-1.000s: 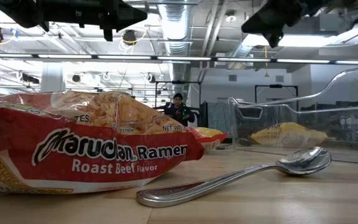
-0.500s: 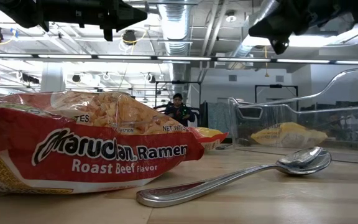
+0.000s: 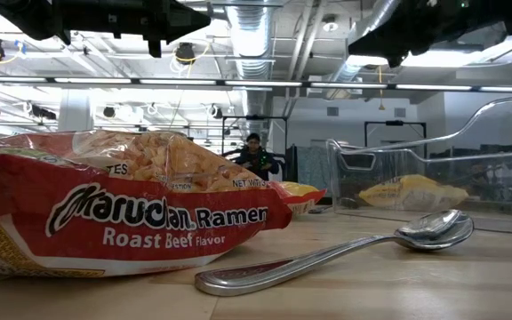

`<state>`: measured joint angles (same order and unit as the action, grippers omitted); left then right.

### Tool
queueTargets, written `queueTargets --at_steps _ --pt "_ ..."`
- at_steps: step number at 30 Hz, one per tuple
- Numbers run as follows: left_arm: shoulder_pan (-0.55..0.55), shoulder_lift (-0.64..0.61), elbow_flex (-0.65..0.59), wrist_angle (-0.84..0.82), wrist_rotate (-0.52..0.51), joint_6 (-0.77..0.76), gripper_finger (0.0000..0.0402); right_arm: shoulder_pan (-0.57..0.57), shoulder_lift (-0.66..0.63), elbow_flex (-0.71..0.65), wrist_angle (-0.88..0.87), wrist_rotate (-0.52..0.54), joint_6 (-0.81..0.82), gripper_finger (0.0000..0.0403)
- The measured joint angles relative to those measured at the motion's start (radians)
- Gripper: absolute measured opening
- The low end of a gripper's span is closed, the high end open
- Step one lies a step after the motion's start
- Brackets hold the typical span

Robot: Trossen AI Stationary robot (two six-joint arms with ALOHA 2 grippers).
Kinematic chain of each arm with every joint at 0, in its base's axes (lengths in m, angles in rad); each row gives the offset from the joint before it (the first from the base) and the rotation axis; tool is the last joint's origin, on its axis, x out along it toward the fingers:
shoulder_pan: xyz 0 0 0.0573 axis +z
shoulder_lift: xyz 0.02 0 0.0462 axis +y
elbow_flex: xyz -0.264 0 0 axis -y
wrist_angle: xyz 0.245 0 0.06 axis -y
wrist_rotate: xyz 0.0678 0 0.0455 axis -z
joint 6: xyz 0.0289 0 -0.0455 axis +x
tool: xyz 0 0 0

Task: Pick & Place Food Item
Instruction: Put the black spice can into the blue bin

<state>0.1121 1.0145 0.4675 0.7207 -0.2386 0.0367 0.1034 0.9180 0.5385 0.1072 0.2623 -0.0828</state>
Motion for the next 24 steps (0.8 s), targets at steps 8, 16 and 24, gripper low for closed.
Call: queueTargets --at_steps 8,16,24 --pt "-0.029 0.0 0.0 -0.05 0.0 -0.104 0.0 -0.066 0.0 0.0 -0.002 0.002 0.012 0.0001" --pt "-0.044 -0.073 0.051 -0.32 -0.1 -0.252 0.0 -0.093 0.001 0.0 -0.005 0.002 0.03 0.0001" --pt "-0.044 -0.112 0.193 -0.811 -0.145 -0.421 0.0 -0.093 0.001 0.0 -0.018 0.002 0.03 0.0001"
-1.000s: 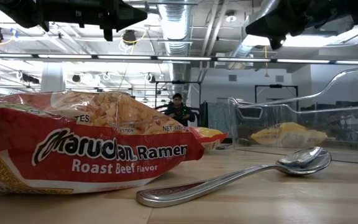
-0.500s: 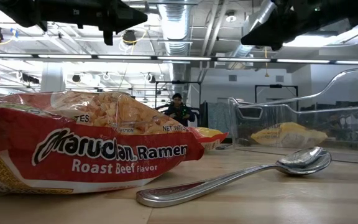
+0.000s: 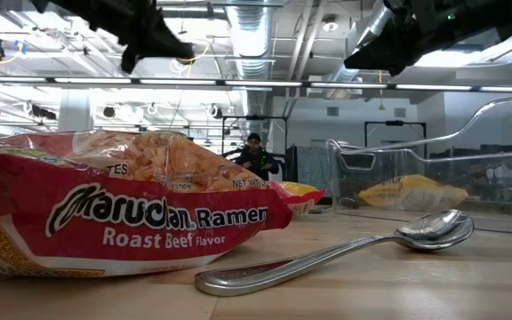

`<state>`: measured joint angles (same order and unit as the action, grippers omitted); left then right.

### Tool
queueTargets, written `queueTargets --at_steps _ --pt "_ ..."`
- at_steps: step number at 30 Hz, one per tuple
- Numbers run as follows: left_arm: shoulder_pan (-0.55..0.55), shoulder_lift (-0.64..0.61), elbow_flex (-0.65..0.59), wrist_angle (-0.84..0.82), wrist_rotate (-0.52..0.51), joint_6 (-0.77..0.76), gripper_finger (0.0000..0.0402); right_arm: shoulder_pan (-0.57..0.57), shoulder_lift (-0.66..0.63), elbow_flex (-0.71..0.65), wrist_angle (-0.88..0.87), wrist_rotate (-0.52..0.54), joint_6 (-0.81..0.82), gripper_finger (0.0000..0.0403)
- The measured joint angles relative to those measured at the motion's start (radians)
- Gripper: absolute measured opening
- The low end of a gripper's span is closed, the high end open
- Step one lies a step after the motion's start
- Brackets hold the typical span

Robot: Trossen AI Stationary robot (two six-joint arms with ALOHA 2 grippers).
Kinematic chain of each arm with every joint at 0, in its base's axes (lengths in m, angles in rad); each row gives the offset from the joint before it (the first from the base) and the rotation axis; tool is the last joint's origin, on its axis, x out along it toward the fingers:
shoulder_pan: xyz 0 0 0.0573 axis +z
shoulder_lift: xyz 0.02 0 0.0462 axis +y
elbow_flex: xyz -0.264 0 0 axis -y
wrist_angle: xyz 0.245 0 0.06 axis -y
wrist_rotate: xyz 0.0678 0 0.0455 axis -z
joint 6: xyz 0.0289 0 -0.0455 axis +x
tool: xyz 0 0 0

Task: Pick & Place Food Item
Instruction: Put the black spice can into the blue bin

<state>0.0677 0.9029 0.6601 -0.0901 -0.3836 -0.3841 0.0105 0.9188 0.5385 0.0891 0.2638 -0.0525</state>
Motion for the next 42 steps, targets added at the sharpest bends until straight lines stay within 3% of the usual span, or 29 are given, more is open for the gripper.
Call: queueTargets --at_steps 7,14,28,42 --pt "-0.003 0.002 0.087 -0.393 0.005 -0.19 0.0 -0.016 0.0 0.0 0.001 0.0 -0.008 0.0001" --pt "-0.039 0.002 0.127 -0.615 0.025 -0.339 0.0 -0.034 0.0 0.0 0.001 0.0 -0.008 0.0001" --pt "-0.229 0.022 0.13 -0.826 -0.004 -0.595 0.0 -0.034 0.003 0.0 0.002 0.0 -0.003 0.0001" --pt "-0.36 0.215 0.13 -0.842 -0.105 -0.778 0.0 -0.034 0.012 0.0 0.002 0.0 0.015 0.0001"
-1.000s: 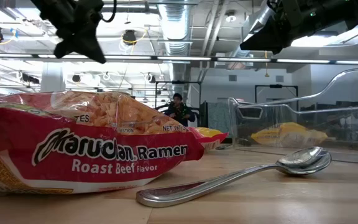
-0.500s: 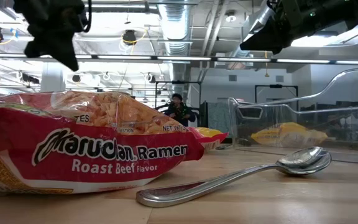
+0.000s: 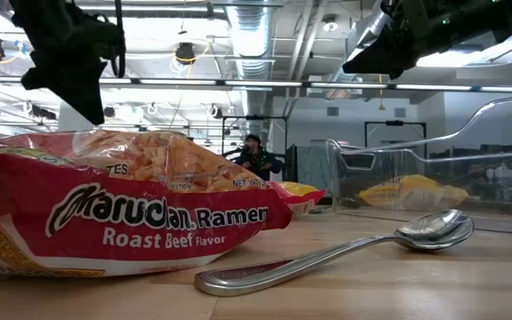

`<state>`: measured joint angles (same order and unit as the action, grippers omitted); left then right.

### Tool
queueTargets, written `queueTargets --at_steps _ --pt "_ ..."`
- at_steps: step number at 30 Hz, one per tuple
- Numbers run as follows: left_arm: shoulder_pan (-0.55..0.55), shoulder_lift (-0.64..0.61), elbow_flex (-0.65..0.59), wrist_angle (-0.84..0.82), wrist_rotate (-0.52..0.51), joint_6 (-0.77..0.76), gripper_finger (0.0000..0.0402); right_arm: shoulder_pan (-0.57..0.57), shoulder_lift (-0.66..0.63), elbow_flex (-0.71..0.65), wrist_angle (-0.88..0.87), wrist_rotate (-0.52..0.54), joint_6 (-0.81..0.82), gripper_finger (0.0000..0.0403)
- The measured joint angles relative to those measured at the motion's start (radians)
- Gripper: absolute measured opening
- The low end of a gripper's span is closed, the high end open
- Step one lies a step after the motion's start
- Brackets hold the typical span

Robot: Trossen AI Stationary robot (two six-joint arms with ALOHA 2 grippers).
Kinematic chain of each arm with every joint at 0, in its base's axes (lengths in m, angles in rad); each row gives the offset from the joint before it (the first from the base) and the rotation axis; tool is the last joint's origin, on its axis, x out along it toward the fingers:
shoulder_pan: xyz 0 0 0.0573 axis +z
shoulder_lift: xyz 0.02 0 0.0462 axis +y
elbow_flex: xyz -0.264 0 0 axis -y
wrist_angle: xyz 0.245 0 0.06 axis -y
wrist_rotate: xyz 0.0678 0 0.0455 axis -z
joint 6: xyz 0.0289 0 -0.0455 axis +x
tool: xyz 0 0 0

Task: Pick & Place Food Item
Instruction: Put the black spice can into the blue bin

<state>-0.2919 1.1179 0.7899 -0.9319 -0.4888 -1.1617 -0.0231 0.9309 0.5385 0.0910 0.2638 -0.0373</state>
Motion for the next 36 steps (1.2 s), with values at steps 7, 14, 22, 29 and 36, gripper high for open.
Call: queueTargets --at_steps 7,14,22,29,36 --pt "-0.05 0.044 0.0 0.014 -0.027 -0.08 0.0 0.0 0.025 0.0 -0.001 0.0 0.004 0.0001" --pt "-0.054 0.041 0.0 0.016 -0.02 -0.095 0.0 0.0 0.039 0.0 0.0 0.0 0.004 0.0001" --pt "-0.053 0.039 0.0 0.016 -0.016 0.0 0.0 0.011 0.03 0.0 0.0 0.0 0.004 0.0001" --pt "-0.053 0.039 0.0 0.016 0.051 0.005 0.0001 0.01 0.03 0.0 0.0 0.0 0.012 0.0001" --pt "-0.053 0.039 0.0 0.016 0.095 0.002 0.0048 0.01 0.03 0.0 0.0 0.0 0.012 0.0001"
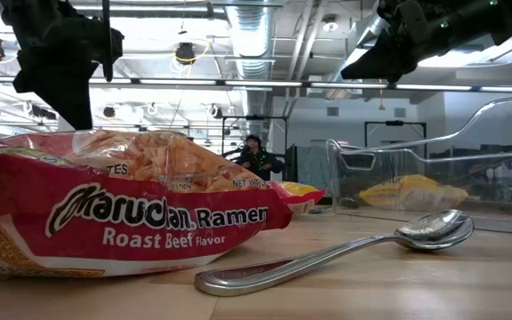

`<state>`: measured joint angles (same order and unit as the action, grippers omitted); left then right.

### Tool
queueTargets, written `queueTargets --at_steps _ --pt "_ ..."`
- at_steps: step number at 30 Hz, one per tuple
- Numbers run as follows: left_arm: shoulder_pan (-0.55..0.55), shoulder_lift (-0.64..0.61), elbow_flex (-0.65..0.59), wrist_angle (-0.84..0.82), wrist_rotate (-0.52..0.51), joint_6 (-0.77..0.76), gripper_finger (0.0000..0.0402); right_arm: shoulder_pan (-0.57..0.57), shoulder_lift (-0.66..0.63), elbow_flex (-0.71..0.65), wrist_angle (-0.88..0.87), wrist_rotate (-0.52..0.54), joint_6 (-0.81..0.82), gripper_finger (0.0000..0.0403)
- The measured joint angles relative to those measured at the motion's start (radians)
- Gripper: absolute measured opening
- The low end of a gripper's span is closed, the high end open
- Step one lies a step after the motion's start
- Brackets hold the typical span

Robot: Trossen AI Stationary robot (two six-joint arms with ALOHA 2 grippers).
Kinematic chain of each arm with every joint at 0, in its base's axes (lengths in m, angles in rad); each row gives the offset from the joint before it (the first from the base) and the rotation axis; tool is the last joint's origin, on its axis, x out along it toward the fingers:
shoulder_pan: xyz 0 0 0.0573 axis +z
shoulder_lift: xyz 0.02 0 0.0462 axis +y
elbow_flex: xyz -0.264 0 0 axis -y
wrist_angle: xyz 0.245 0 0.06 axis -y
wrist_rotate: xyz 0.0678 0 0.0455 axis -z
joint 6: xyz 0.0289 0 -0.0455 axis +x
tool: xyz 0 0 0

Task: Pick & Place Food Item
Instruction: Put the black spice can into the blue bin

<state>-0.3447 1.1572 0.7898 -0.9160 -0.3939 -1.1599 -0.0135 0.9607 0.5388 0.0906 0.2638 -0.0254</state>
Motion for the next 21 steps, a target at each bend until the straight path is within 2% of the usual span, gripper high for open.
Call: queueTargets --at_steps 5,11,16,21 --pt "0.0 0.0 0.0 0.0 0.002 -0.024 0.0115 0.0 0.0 0.0 0.0 0.0 0.0 0.0001" --pt "0.0 0.0 0.0 -0.007 0.074 -0.08 0.0187 0.0 0.0 0.0 0.0 0.0 0.0 0.0001" --pt "0.0 0.0 0.0 -0.007 0.088 -0.079 0.0219 0.0 0.0 0.0 0.0 0.0 0.0 0.0001" --pt "-0.004 0.0 0.0 -0.007 0.088 -0.078 0.0225 0.0 0.0 0.0 0.0 0.0 0.0 0.0001"
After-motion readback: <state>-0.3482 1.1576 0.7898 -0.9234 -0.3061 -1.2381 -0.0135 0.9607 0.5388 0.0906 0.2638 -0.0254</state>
